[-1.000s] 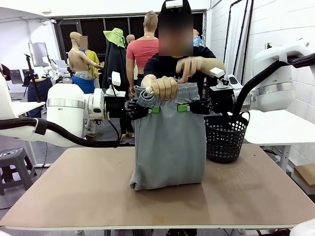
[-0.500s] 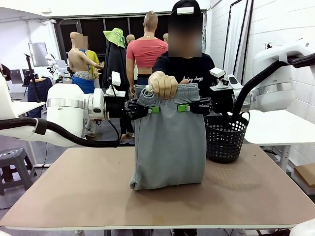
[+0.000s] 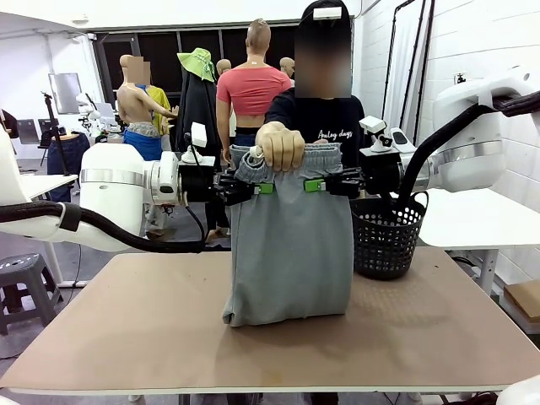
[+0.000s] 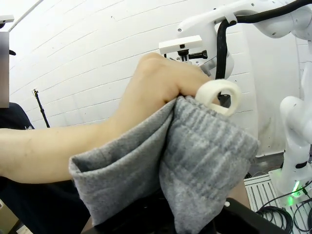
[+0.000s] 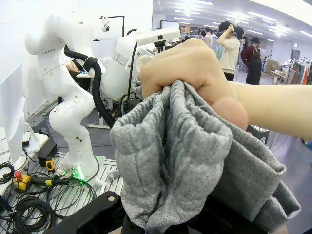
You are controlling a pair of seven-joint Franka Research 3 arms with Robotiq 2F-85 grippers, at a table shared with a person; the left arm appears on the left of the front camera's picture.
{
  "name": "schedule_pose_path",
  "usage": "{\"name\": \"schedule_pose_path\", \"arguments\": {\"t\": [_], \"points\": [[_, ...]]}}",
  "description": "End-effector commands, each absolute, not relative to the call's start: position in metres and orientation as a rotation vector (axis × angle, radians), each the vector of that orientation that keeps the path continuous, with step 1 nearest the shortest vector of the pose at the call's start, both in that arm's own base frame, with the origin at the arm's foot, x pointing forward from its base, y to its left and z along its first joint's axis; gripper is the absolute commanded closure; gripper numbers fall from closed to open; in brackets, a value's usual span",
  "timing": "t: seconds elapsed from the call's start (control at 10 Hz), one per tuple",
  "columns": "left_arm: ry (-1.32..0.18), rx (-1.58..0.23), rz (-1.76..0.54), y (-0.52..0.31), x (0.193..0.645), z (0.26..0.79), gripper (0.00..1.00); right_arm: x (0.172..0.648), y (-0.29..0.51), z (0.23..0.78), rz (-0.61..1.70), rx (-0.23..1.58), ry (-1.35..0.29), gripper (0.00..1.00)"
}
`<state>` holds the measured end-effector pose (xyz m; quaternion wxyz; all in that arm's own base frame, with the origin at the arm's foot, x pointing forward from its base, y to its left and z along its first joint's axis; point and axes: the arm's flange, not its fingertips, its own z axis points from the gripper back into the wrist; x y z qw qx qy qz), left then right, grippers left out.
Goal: Fold the training pants.
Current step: Release the ends of the Training pants and then grab the overlapped ends.
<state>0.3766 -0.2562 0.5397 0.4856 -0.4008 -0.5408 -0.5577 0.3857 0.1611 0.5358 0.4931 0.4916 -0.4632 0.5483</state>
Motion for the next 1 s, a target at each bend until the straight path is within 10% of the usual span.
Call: {"name": "schedule_pose_path", "arguments": {"t": [0.0,0.4,0.9], "points": [[-1.356,-0.986,-1.349,-0.2558,0.3738,0.5388,1.00,0.3847,0.1648,0.5377,1.320,1.213,-1.137,1.00],[-1.312,-0.988,-1.351,-0.2540,0.3744,0.5379,1.00,0.3849,0.1613,0.5367,1.325,1.204,-1.099,1.00],[-1.316,-0.993,-1.306,-0.2468,0.3705,0.5329,0.00,0.3857,0.1605,0.5388,1.287,1.242,-1.050,0.03]]}}
